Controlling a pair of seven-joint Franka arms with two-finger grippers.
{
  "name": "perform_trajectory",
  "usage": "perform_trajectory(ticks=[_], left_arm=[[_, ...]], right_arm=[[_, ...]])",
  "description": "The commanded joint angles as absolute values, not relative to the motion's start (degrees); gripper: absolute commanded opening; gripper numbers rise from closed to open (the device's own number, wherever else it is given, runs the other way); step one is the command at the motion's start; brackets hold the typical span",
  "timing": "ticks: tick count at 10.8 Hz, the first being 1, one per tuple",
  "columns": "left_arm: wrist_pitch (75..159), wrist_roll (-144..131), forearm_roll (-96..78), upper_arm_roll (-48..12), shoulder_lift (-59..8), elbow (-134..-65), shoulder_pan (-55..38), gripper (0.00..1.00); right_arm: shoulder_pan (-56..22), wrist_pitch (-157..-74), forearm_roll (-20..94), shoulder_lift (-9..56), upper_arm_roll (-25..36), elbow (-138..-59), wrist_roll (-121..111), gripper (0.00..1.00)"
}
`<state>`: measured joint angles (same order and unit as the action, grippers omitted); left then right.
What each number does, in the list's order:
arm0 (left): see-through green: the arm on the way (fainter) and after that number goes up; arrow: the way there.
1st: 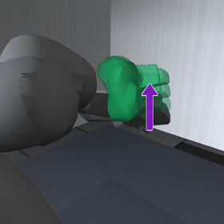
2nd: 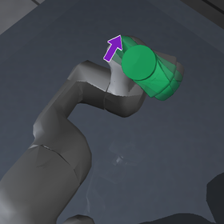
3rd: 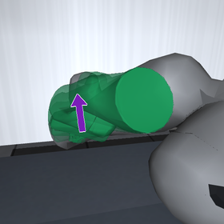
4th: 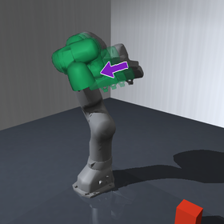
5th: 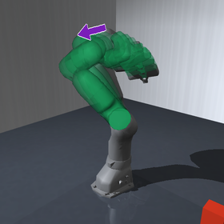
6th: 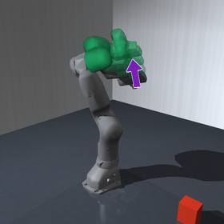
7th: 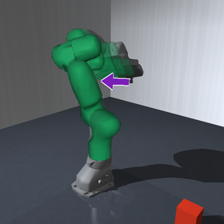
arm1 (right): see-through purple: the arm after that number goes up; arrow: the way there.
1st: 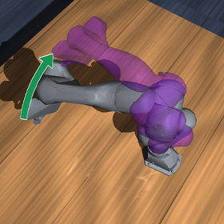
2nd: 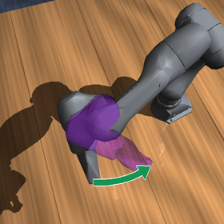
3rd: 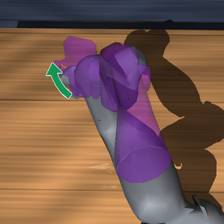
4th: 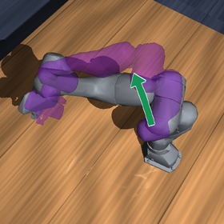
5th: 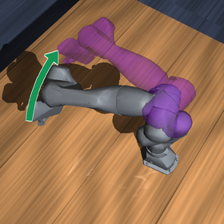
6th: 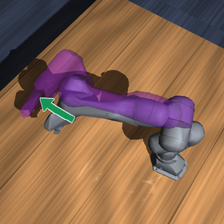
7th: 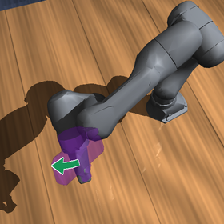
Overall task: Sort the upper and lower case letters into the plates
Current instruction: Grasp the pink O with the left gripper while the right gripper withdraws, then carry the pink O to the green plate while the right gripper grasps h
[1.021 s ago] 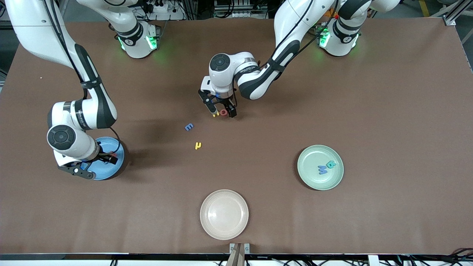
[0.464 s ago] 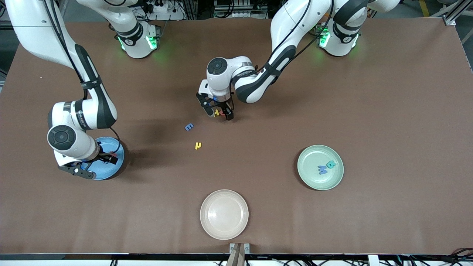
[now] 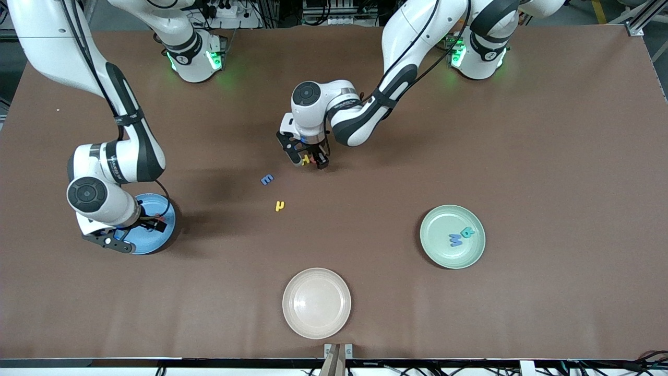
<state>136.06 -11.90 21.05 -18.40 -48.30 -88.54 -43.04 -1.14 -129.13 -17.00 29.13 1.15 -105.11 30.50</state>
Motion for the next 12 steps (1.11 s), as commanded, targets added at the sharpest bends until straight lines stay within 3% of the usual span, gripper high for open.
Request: perform_trajectory(ticks=[1,2,6,9,12], left_arm=[[136.41,-11.43,22.67,-17.67,-48.96,-87.45,-43.60,0.31],[136.41,-12.30,22.33,-17.75,-48.43,-87.36,-43.33,0.00],[133.70,-13.54,19.97,-18.37,-42.83,-87.54,-35.71,0.00],[129.13,-13.53,15.05,-18.37,-37.46,-87.63,-26.93,0.00],[123.58,-13.45,13.97,-18.37,-35.07,-88.06,-14.81,0.00]], right_arm=[[-0.97,-128.76,-18.02,29.36,0.88,-104.68,30.85,1.00],[-0.97,-128.76,-18.02,29.36,0.88,-104.68,30.94,1.00],[-2.10,-128.67,-16.97,29.44,0.70,-104.68,31.82,1.00],[-8.86,-129.19,-10.84,29.62,0.62,-104.50,32.35,1.00],[-17.63,-129.37,-7.56,34.17,-1.41,-100.47,31.55,1.00]])
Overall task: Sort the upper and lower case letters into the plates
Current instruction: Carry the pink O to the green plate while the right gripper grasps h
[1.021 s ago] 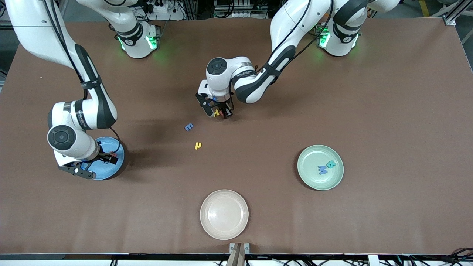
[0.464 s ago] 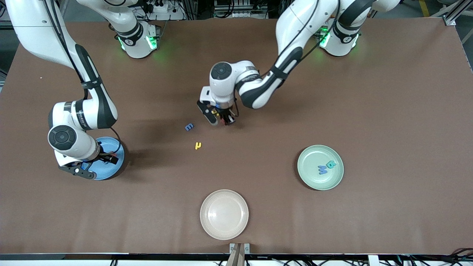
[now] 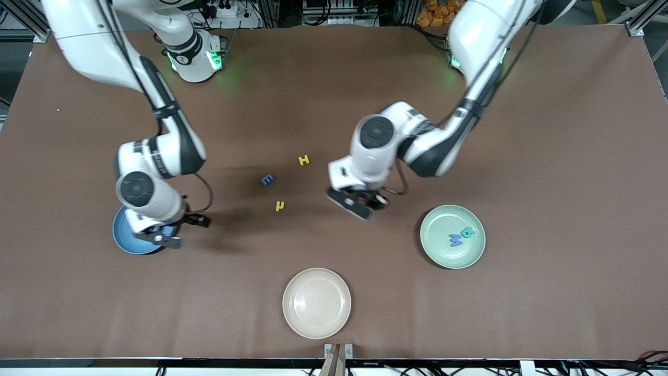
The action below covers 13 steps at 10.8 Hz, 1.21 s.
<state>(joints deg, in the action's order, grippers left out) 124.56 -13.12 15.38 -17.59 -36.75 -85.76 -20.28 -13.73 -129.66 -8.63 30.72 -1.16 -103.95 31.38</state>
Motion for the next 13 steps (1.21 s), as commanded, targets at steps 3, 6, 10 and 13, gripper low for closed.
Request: perform_trajectory(ticks=[3,6,10,13], left_arm=[[121.20,-13.19,13.97,-17.93,-36.38,-89.46,-6.45,0.00],[121.29,-12.74,13.97,-17.93,-37.61,-89.65,-0.36,0.27],[121.29,-12.74,15.03,-17.75,-35.25,-88.68,0.88,1.00],[118.92,-12.57,14.94,-17.58,-29.02,-87.81,2.19,1.00]], right_arm=[[-23.98,-129.37,1.54,38.32,-1.41,-94.85,32.61,1.00],[-28.46,-130.42,2.72,38.76,-1.32,-94.83,32.61,1.00],[-30.75,-136.73,2.64,40.69,-1.23,-97.89,34.09,1.00],[-31.20,-139.66,2.37,40.61,-1.23,-100.72,35.07,1.00]])
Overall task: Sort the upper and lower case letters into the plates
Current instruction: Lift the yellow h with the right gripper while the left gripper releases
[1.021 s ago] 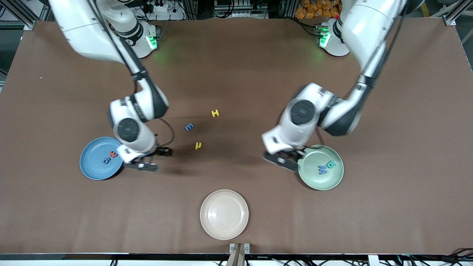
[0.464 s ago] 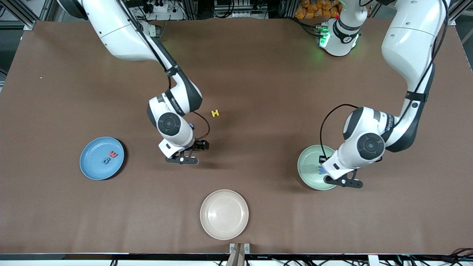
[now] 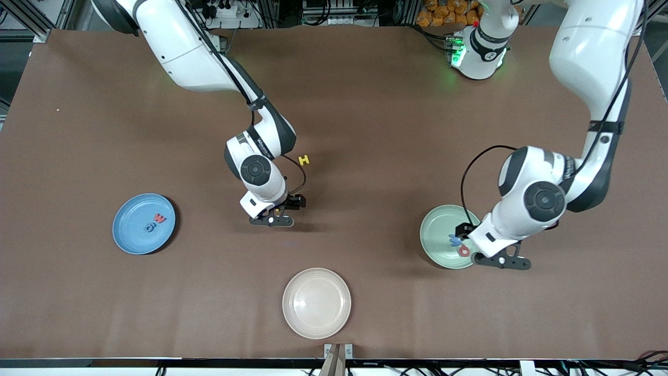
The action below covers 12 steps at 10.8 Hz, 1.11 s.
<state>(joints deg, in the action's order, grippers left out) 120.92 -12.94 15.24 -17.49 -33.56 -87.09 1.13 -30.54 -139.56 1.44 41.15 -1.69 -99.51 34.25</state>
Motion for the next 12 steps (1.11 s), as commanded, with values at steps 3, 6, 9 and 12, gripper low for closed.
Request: perform_trajectory(ticks=[3,6,9,12], left_arm=[[114.19,-12.30,14.15,-18.19,-25.24,-85.61,3.69,1.00],[110.40,-12.30,13.28,-18.72,-21.72,-84.99,3.52,1.00],[107.32,-12.83,8.36,-19.33,-19.52,-84.20,2.99,1.00],[106.61,-12.83,8.52,-21.44,-18.28,-84.11,3.08,1.00]], right_arm=[[-31.11,-139.40,2.29,40.34,-1.23,-101.42,36.12,1.00],[-31.11,-137.64,2.20,39.73,-1.23,-101.25,36.65,1.00],[-31.11,-137.64,2.20,39.64,-1.14,-101.25,36.74,1.00],[-31.11,-137.72,1.85,39.46,-1.06,-101.08,38.49,0.00]])
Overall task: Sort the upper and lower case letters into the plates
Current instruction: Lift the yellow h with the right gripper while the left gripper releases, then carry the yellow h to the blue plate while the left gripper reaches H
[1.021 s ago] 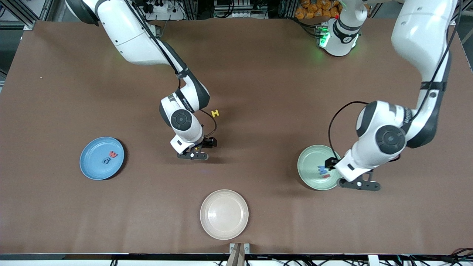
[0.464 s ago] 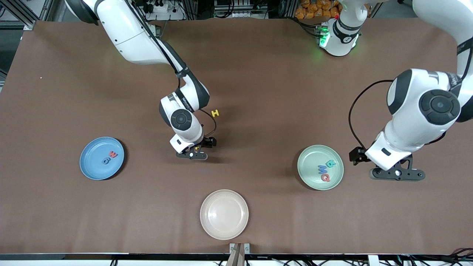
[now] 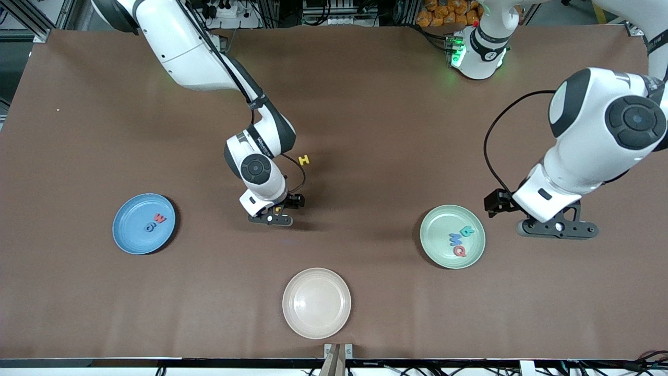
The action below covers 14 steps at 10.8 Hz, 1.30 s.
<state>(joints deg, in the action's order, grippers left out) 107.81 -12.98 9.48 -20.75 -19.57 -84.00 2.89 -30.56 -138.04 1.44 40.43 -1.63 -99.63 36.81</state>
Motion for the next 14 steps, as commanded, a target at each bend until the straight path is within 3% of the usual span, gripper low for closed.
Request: perform_trajectory(ticks=[1,4,8,12,14], left_arm=[[106.52,-12.83,8.44,-21.97,-17.67,-84.02,2.99,1.00],[106.52,-12.66,8.61,-23.55,-17.49,-83.23,2.38,1.00],[106.52,-15.80,8.70,-28.37,-18.36,-83.14,0.72,1.00],[108.79,-36.77,8.61,-28.48,-22.92,-82.36,-11.83,1.00],[114.05,-50.21,8.61,-28.30,-27.13,-80.78,-19.39,1.00]], right_arm=[[-31.20,-137.72,1.76,39.46,-1.05,-101.07,38.50,0.00],[-31.03,-137.72,1.76,38.59,-0.88,-101.07,38.50,0.00],[-30.41,-132.47,1.67,33.06,4.90,-100.29,37.79,0.00],[-30.32,-131.13,-2.52,31.64,18.42,-99.84,37.35,0.00],[-25.61,-131.13,-9.90,33.30,20.65,-100.02,37.18,0.00]])
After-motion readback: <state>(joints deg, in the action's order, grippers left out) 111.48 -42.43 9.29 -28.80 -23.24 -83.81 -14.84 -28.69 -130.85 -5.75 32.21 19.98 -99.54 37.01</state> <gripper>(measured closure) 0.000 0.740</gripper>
